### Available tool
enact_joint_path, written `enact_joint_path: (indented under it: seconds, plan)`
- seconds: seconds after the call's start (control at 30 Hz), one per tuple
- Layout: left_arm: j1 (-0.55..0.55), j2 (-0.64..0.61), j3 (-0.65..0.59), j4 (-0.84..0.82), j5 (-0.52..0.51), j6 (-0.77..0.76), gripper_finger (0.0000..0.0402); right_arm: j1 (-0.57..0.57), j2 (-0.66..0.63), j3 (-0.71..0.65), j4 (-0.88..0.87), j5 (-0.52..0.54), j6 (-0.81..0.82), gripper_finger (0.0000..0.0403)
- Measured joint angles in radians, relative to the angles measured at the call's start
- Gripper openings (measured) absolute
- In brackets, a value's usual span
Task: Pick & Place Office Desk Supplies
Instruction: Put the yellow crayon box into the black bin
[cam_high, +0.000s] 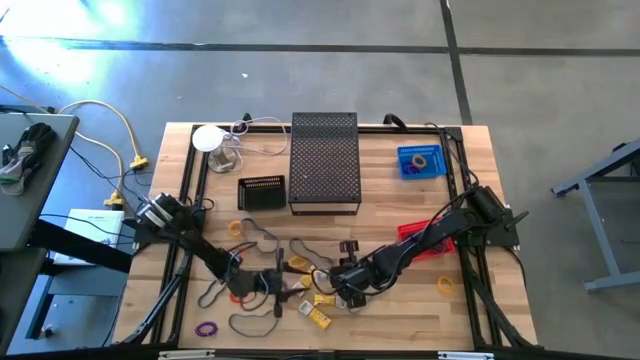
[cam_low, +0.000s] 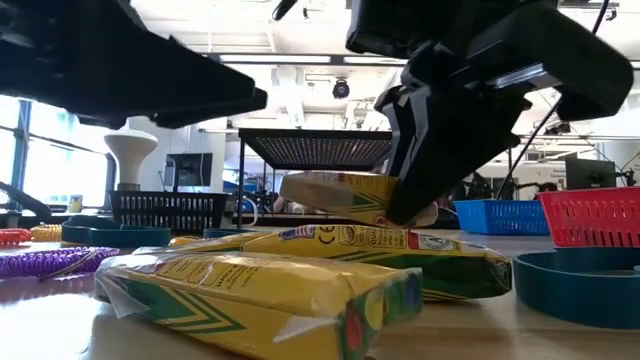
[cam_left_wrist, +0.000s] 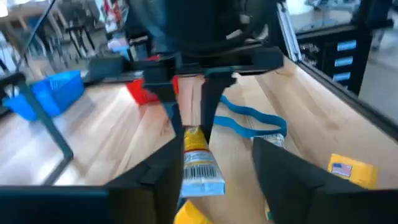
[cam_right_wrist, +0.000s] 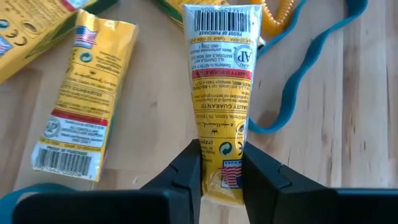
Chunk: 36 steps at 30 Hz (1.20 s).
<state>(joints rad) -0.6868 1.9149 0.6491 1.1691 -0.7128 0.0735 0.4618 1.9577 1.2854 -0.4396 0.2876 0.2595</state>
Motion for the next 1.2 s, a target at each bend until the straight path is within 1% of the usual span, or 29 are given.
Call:
enact_joint_path:
  seconds: [0.13, 0.2, 0.3, 0.37, 0.43, 0.5, 0.67, 0.83, 0.97, 1.2]
  plan:
    - [-0.011, 0.014, 0.018, 0.002, 0.000, 0.134, 0.0216, 0.000, -0.004, 0.000, -0.003, -0.003, -0.020, 0.0075]
    - [-0.012, 0.014, 0.018, 0.019, -0.012, 0.192, 0.0221, -0.002, -0.019, 0.002, -0.018, -0.015, -0.029, 0.0075]
    - [-0.012, 0.014, 0.018, 0.025, -0.024, 0.254, 0.0222, -0.017, -0.047, 0.024, -0.054, -0.064, -0.024, 0.0075]
    - [-0.011, 0.014, 0.018, 0.025, -0.027, 0.278, 0.0223, -0.030, -0.077, 0.034, -0.053, -0.111, -0.021, 0.0073]
    - [-0.009, 0.014, 0.018, 0.026, -0.027, 0.321, 0.0223, -0.045, -0.101, 0.040, -0.016, -0.197, -0.017, 0.0073]
    - [-0.009, 0.014, 0.019, 0.037, -0.026, 0.382, 0.0223, -0.058, -0.120, 0.039, -0.003, -0.256, 0.003, 0.0074]
    - [-0.010, 0.013, 0.019, 0.079, -0.027, 0.503, 0.0223, -0.094, -0.129, 0.039, 0.026, -0.334, 0.076, 0.0074]
    - [-0.008, 0.013, 0.018, 0.076, -0.025, 0.524, 0.0223, -0.130, -0.120, 0.039, 0.072, -0.438, 0.086, 0.0074]
    - [-0.007, 0.013, 0.018, 0.076, -0.024, 0.557, 0.0223, -0.152, -0.120, 0.039, 0.099, -0.499, 0.133, 0.0074]
    - [0.006, 0.013, 0.018, 0.073, -0.021, 0.565, 0.0223, -0.169, -0.120, 0.039, 0.104, -0.532, 0.137, 0.0076]
